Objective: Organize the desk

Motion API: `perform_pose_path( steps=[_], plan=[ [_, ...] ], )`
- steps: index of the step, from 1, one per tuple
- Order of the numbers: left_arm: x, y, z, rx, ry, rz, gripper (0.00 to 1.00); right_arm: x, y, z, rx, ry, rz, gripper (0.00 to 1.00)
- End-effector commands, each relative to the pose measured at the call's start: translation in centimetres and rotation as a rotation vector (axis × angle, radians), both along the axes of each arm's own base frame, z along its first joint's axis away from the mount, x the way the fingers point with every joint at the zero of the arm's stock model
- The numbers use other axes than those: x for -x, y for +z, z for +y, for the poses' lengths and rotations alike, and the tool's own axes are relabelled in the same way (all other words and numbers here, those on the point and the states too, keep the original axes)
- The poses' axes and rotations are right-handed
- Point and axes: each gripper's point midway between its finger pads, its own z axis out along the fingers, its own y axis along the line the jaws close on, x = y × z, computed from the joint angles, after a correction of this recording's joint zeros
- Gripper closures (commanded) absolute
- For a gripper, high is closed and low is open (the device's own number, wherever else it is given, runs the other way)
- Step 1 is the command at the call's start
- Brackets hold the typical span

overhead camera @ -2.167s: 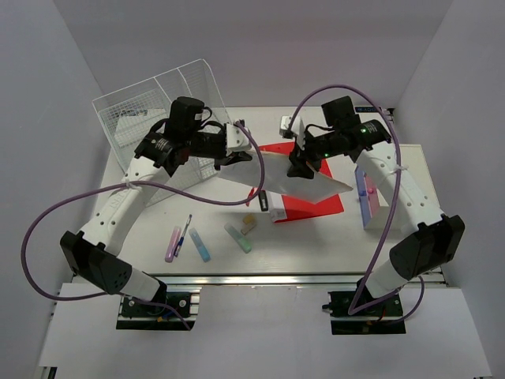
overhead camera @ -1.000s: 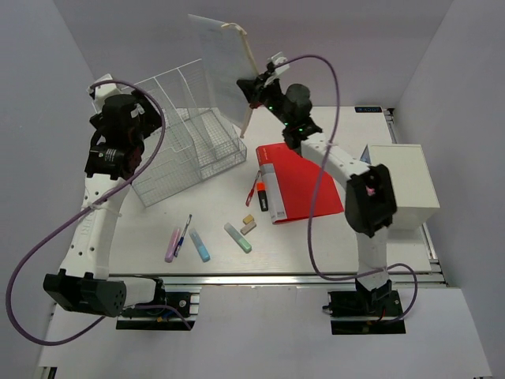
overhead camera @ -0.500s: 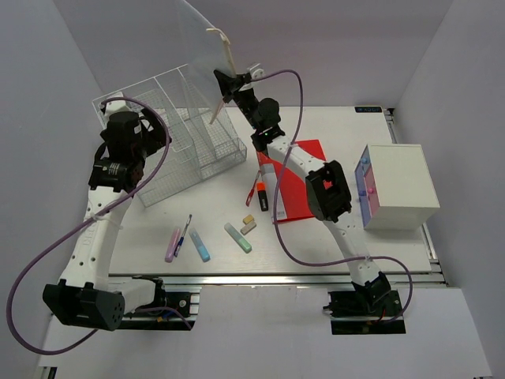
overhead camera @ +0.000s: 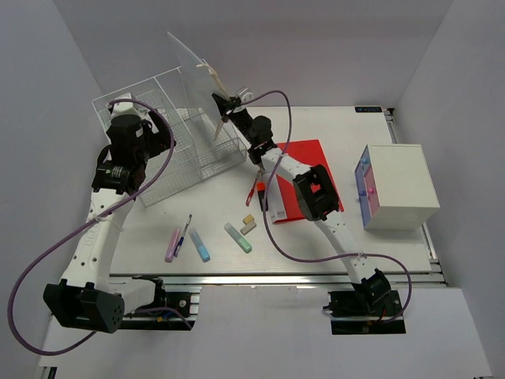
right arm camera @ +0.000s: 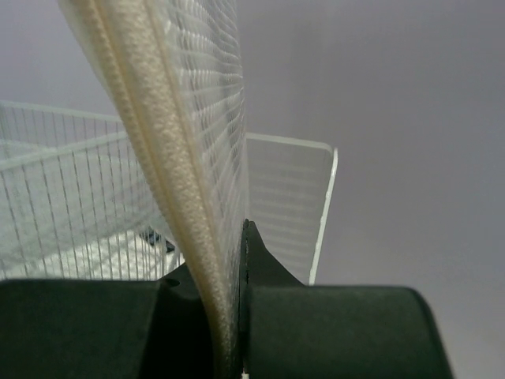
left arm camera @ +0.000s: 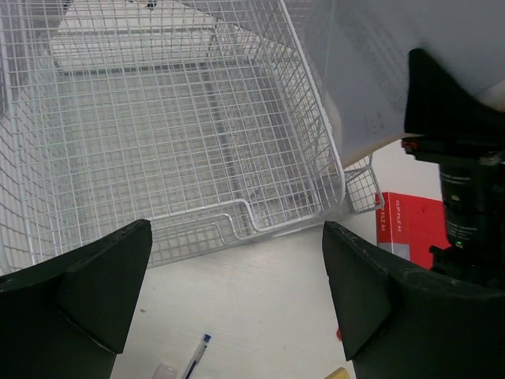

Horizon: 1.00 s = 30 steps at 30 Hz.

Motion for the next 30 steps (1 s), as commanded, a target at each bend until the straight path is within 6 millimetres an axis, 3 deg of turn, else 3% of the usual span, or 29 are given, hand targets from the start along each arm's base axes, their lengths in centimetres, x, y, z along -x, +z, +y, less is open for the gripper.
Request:
perform_pose_path(
  steps=[1, 7, 12, 17, 19, 22, 27, 30],
  plan=[
    [0.0, 0.3, -0.4, -0.004, -0.047, -0.026, 0.02, 1.0, 4.8, -1.1, -0.058, -0.038, -0.157, 1.0],
    [0.1, -0.5, -0.8, -0.016, -0.077, -0.012, 0.02, 0.1, 2.2, -1.0, -0.016, -0.078, -0.152, 0.99],
    [0.0, -0.6, -0.9, -0.021, -0.087, -0.005, 0.02, -0.3, -1.0, -0.4, 0.048, -0.066, -0.113, 0.9],
    [-0.2, -1.1, -1.0, -0.025, -0.097, 0.015, 0.02, -0.6, -2.6, -0.1, 0.073, -0.061, -0.088, 0.75],
    [-0.2, -1.2, -1.1, -0.025, -0.1, 0.018, 0.02, -0.6, -3.0, -0.1, 0.077, -0.052, -0.076, 0.6],
    [-0.2, -1.2, -1.1, -0.023, -0.101, 0.021, 0.02, -0.7, -3.8, 0.0, 0.085, -0.039, -0.042, 0.47],
    [0.0, -1.3, -1.2, -0.02, -0.104, 0.029, 0.02, -0.5, -3.7, 0.0, 0.076, -0.025, -0.021, 0.35],
    [0.0, -1.3, -1.4, -0.012, -0.117, 0.027, 0.02, -0.3, -3.4, 0.2, 0.085, -0.016, -0.019, 0.32]
  ],
)
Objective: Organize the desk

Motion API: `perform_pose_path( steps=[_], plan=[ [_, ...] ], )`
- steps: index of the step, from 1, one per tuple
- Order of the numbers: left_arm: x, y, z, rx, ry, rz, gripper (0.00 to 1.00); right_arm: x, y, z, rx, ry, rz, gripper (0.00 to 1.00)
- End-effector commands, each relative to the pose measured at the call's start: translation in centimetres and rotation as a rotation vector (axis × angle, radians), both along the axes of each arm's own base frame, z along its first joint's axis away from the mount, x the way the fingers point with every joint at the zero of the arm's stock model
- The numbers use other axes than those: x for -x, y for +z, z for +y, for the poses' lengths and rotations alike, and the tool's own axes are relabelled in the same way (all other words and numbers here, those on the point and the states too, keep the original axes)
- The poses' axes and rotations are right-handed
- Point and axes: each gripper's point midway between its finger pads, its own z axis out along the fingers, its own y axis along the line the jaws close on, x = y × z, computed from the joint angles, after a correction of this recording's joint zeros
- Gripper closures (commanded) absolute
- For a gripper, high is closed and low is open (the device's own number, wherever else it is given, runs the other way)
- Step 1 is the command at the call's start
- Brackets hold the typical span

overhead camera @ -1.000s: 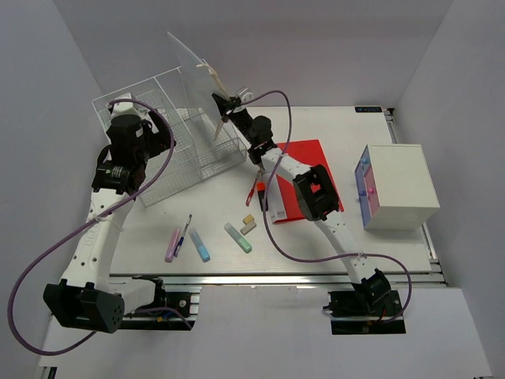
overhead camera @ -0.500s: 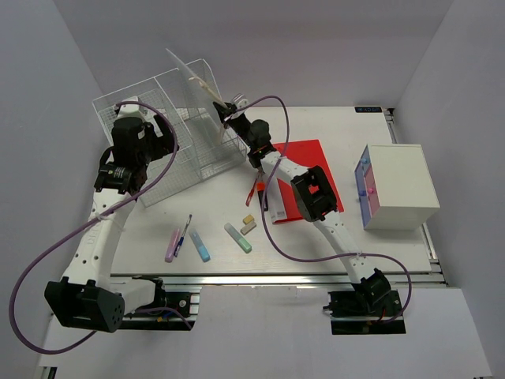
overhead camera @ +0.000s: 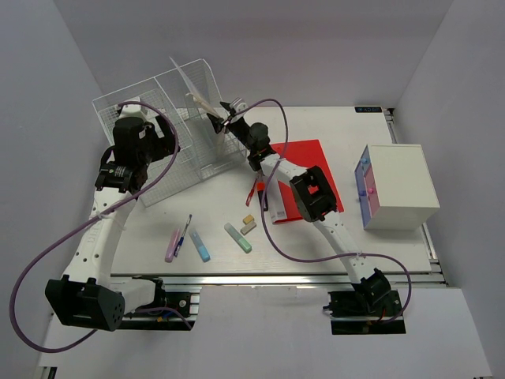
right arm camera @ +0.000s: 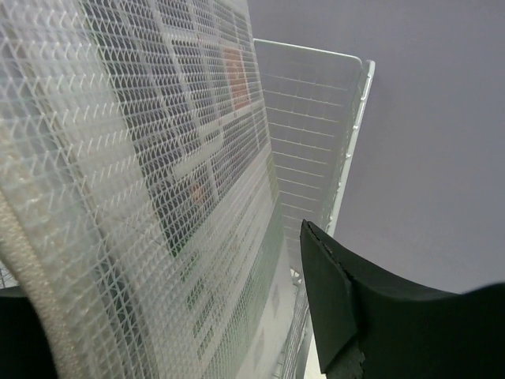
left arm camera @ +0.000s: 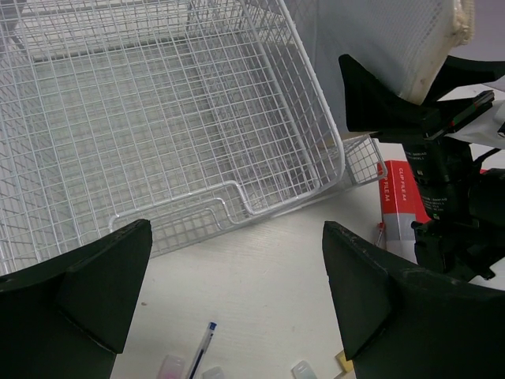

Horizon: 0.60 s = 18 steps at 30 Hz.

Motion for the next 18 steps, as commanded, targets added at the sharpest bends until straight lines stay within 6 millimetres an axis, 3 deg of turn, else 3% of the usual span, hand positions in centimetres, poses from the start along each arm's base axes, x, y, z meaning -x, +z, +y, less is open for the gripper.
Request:
perform_pose_path(
  steps=[1, 2, 5, 6, 7, 8, 9, 14, 17, 18],
  plan=[
    [0.2, 0.7, -0.3, 0.012, -0.024, -0.014, 0.02, 0.6, 3.9, -0.9, -0.061, -0.001, -0.061, 0.31],
    [0.2, 0.7, -0.4, 0.014, -0.028, -0.016, 0.02, 1.3, 5.9, -1.1, -0.095, 0.013, -0.077, 0.3],
    [0.0, 0.4, -0.8, 0.026, -0.045, -0.013, 0.02, 2.1, 6.7, -1.3, -0.103, 0.038, -0.054, 0.22],
    [0.0, 0.5, -0.9, 0.031, -0.049, -0.018, 0.02, 2.5, 8.4, -1.6, -0.109, 0.04, -0.066, 0.15],
    [-0.1, 0.5, -1.1, 0.037, -0.055, -0.019, 0.02, 2.7, 8.8, -1.7, -0.124, 0.051, -0.048, 0.12],
    [-0.2, 0.4, -1.4, 0.044, -0.069, -0.017, 0.02, 2.8, 8.2, -1.8, -0.117, 0.049, -0.03, 0.11],
    [-0.2, 0.5, -1.4, 0.046, -0.072, -0.019, 0.02, 3.3, 9.4, -2.0, -0.132, 0.056, -0.035, 0.11],
    [-0.4, 0.4, -1.6, 0.053, -0.078, -0.016, 0.02, 4.6, 10.4, -2.6, -0.154, 0.077, -0.044, 0.11],
    [-0.5, 0.4, -1.8, 0.064, -0.084, -0.02, 0.02, 4.5, 11.5, -2.9, -0.181, 0.071, -0.034, 0.18],
    [-0.6, 0.4, -2.0, 0.067, -0.09, -0.023, 0.02, 4.2, 12.0, -2.9, -0.191, 0.064, -0.03, 0.32]
  ],
)
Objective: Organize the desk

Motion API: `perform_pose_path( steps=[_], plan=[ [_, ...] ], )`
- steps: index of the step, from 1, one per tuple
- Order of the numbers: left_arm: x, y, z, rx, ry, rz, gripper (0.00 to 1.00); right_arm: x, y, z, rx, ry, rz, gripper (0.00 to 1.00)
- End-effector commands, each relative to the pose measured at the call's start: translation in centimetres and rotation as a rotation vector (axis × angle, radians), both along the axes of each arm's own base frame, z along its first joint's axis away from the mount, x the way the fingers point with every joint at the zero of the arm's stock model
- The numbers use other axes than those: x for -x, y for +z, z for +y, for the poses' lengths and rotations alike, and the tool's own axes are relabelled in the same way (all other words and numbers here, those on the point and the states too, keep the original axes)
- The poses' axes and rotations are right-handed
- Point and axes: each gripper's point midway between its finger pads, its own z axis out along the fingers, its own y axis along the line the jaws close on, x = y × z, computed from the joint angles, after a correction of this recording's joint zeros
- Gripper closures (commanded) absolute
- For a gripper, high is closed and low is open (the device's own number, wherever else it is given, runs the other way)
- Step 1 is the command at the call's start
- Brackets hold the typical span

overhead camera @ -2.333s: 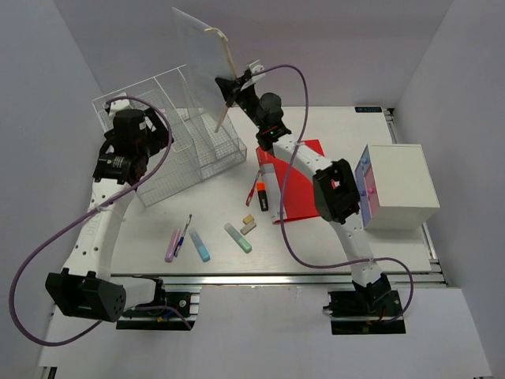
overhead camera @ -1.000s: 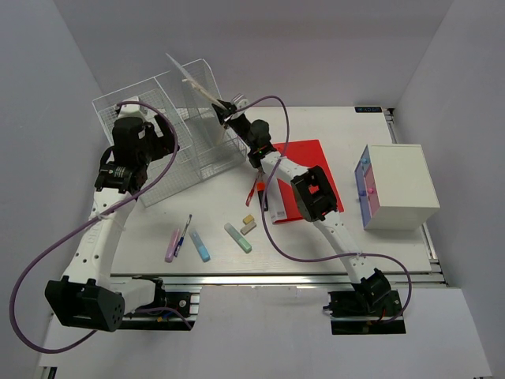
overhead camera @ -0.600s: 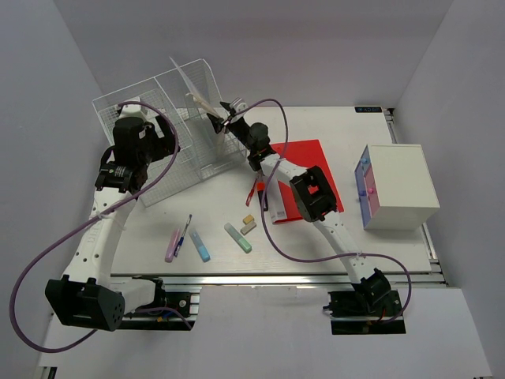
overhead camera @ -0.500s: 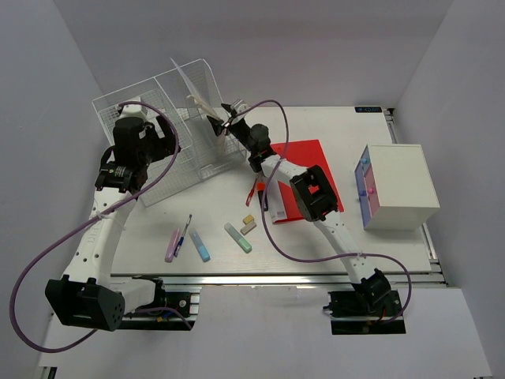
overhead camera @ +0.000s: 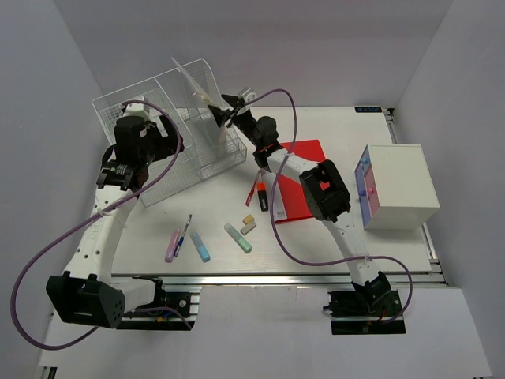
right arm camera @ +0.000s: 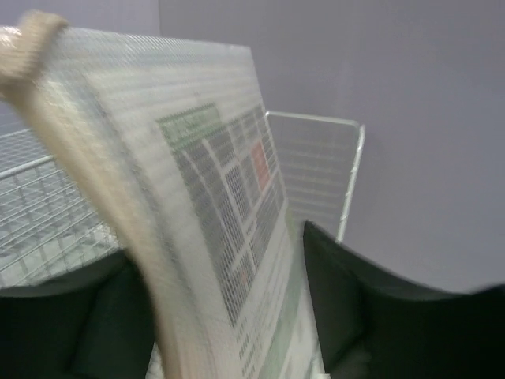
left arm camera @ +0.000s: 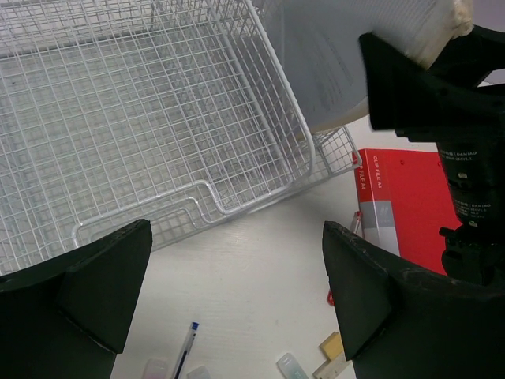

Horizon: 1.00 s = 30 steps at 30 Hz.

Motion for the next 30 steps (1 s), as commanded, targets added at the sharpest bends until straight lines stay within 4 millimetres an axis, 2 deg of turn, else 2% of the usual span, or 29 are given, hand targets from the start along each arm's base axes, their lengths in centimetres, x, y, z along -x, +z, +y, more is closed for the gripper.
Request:
perform_pose_path(
  steps=[1, 2, 3, 6, 8, 9, 11, 15, 17, 18, 19, 20, 21, 22, 23, 24, 26, 28, 29, 30],
  plan=[
    [-0.2, 0.8, -0.5, 0.028, -0.021, -0.027, 0.02, 0.3, 6.5, -1.5, -0.129, -0.031, -0.058, 0.41],
    [-0.3, 0.8, -0.5, 0.029, -0.024, -0.029, 0.02, -0.4, 5.5, -1.3, -0.114, -0.04, -0.014, 0.48],
    [-0.3, 0.8, -0.6, 0.033, -0.027, -0.03, 0.02, -0.7, 5.4, -1.4, -0.113, -0.053, -0.009, 0.58],
    [-0.3, 0.8, -0.7, 0.037, -0.027, -0.03, 0.02, -0.9, 4.6, -1.7, -0.11, -0.076, 0.005, 0.59],
    [-0.4, 0.7, -0.7, 0.038, -0.028, -0.026, 0.02, -1.7, 3.3, -2.0, -0.097, -0.113, 0.045, 0.62],
    [-0.4, 0.6, -0.8, 0.04, -0.029, -0.025, 0.02, -2.1, 2.8, -2.3, -0.104, -0.122, 0.073, 0.67],
    [-0.5, 0.5, -0.9, 0.043, -0.034, -0.02, 0.02, -3.0, 1.9, -3.2, -0.129, -0.153, 0.127, 0.68],
    [-0.7, 0.4, -1.1, 0.051, -0.04, -0.011, 0.02, -3.5, 1.4, -4.0, -0.14, -0.171, 0.167, 0.59],
    [-0.7, 0.5, -1.2, 0.053, -0.044, -0.012, 0.02, -3.5, 1.9, -4.2, -0.141, -0.174, 0.176, 0.57],
    [-0.7, 0.6, -1.2, 0.057, -0.046, -0.014, 0.02, -3.6, 1.9, -4.3, -0.142, -0.174, 0.186, 0.46],
    [-0.7, 0.5, -1.3, 0.058, -0.049, -0.012, 0.02, -3.5, 1.8, -4.2, -0.144, -0.161, 0.208, 0.43],
    [-0.7, 0.8, -1.4, 0.062, -0.052, -0.016, 0.02, -3.1, 3.1, -4.4, -0.157, -0.15, 0.203, 0.41],
    [-0.7, 0.8, -1.4, 0.062, -0.053, -0.016, 0.02, -2.7, 2.3, -4.3, -0.137, -0.131, 0.216, 0.35],
    [-0.7, 0.9, -1.4, 0.062, -0.053, -0.018, 0.02, -2.1, 3.2, -4.5, -0.145, -0.12, 0.182, 0.3],
    [-0.6, 0.9, -1.8, 0.073, -0.073, -0.019, 0.02, -0.9, 4.9, -4.4, -0.143, -0.077, 0.15, 0.25],
    [-0.4, 1.2, -1.9, 0.079, -0.083, -0.029, 0.02, -0.1, 4.8, -4.0, -0.12, -0.038, 0.147, 0.13],
    [-0.2, 1.7, -2.0, 0.085, -0.088, -0.045, 0.02, 1.0, 6.7, -4.0, -0.104, -0.007, 0.154, 0.11],
    [0.1, 2.0, -2.3, 0.095, -0.103, -0.056, 0.02, 1.9, 7.0, -4.1, -0.079, 0.016, 0.17, 0.11],
    [0.2, 2.3, -2.4, 0.098, -0.109, -0.065, 0.02, 2.9, 9.2, -4.7, -0.096, 0.021, 0.142, 0.11],
    [0.3, 2.3, -2.7, 0.105, -0.123, -0.065, 0.02, 3.6, 9.5, -5.0, -0.092, 0.031, 0.134, 0.11]
  ],
)
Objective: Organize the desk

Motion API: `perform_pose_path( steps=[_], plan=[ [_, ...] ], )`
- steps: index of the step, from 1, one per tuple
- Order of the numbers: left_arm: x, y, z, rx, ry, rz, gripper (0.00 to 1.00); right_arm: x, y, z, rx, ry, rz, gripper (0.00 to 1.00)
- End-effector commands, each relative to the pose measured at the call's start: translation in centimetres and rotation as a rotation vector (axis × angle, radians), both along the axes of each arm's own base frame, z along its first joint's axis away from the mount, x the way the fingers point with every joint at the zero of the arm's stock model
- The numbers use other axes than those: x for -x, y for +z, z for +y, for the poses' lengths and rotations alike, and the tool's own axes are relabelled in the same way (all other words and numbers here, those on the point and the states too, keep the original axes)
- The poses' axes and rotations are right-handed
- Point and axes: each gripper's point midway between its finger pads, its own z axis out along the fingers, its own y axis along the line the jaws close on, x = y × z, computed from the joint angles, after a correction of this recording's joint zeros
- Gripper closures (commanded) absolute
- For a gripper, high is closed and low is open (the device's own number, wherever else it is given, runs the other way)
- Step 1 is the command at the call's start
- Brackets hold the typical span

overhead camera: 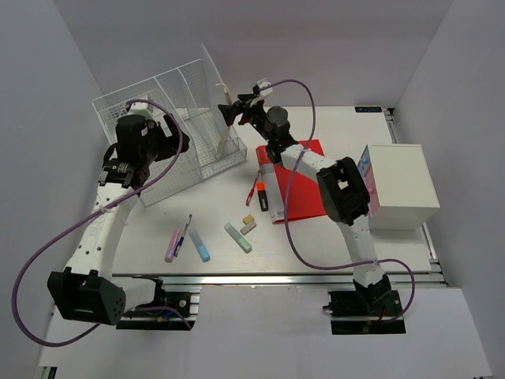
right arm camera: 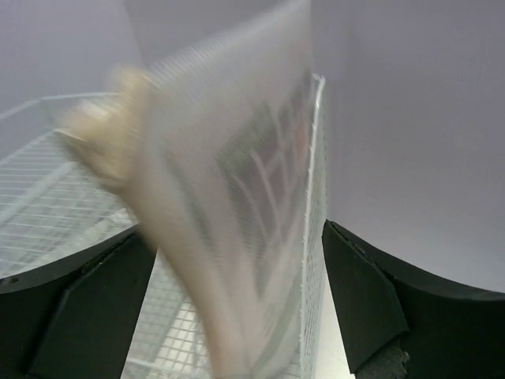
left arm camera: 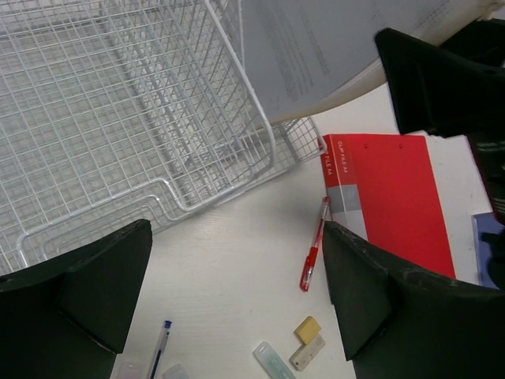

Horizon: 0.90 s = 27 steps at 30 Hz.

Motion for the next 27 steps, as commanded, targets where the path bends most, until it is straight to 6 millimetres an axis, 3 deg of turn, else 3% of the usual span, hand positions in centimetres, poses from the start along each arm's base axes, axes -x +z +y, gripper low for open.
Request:
perform_pose_path(
  steps=[1, 2, 4, 7, 8, 9, 10, 11, 12, 13, 15, 16, 18, 20, 22, 23, 25, 27],
  plan=[
    [0.7, 2.8, -0.8, 0.041, -0.046, -0.084, 0.02, 4.2, 8.7, -1.5, -0.066, 0.06, -0.135, 0.11],
    [0.8, 2.9, -0.9, 0.045, -0.053, -0.084, 0.02, 5.4, 10.9, -2.3, -0.077, 0.059, -0.164, 0.11],
    [1.0, 2.9, -1.3, 0.059, -0.072, -0.078, 0.02, 7.3, 11.6, -3.5, -0.05, 0.064, -0.17, 0.11],
    [1.4, 3.0, -2.0, 0.077, -0.107, -0.071, 0.02, 9.7, 11.3, -4.9, 0.009, 0.068, -0.158, 0.11],
    [1.5, 3.0, -2.2, 0.083, -0.115, -0.069, 0.02, 11.5, 11.2, -6.3, 0.024, 0.064, -0.144, 0.11],
    [1.6, 3.0, -2.4, 0.094, -0.122, -0.069, 0.02, 11.9, 10.0, -7.2, 0.053, 0.041, -0.093, 0.11],
    [1.8, 2.7, -2.6, 0.1, -0.135, -0.06, 0.02, 13.5, 11.5, -8.6, 0.049, 0.022, -0.091, 0.11],
    [2.0, 2.5, -3.4, 0.118, -0.172, -0.052, 0.02, 13.9, 9.4, -9.5, 0.081, -0.004, -0.016, 0.11],
    [2.1, 2.3, -3.9, 0.137, -0.187, -0.042, 0.02, 13.4, 8.7, -11.3, 0.088, -0.094, 0.053, 0.11],
    [2.2, 2.1, -4.5, 0.148, -0.206, -0.034, 0.02, 13.8, 5.5, -12.5, 0.145, -0.14, 0.205, 0.11],
    [2.5, 0.9, -7.2, 0.161, -0.27, 0.004, 0.02, 13.8, 4.0, -16.2, 0.178, -0.312, 0.313, 0.11],
    [2.5, 0.3, -8.2, 0.157, -0.287, 0.02, 0.02, 14.6, 1.8, -17.7, 0.224, -0.359, 0.416, 0.11],
    [2.9, -1.6, -12.2, 0.117, -0.351, 0.075, 0.02, 14.5, -0.5, -20.7, 0.245, -0.479, 0.523, 0.11],
    [3.4, -2.6, -15.2, 0.126, -0.427, 0.11, 0.02, 15.1, -4.2, -23.5, 0.284, -0.544, 0.696, 0.11],
    [3.5, -4.6, -17.4, 0.19, -0.493, 0.177, 0.02, 15.3, -6.6, -24.7, 0.299, -0.53, 0.804, 0.11],
    [3.1, -4.7, -18.3, 0.216, -0.516, 0.166, 0.02, 15.3, -7.9, -26.5, 0.29, -0.556, 0.881, 0.11],
    [2.6, -6.7, -19.7, 0.236, -0.534, 0.217, 0.02, 15.4, -9.5, -27.0, 0.291, -0.522, 0.932, 0.11],
    [1.9, -6.7, -21.5, 0.228, -0.556, 0.216, 0.02, 14.6, -10.4, -27.6, 0.312, -0.498, 0.934, 0.11]
  ],
)
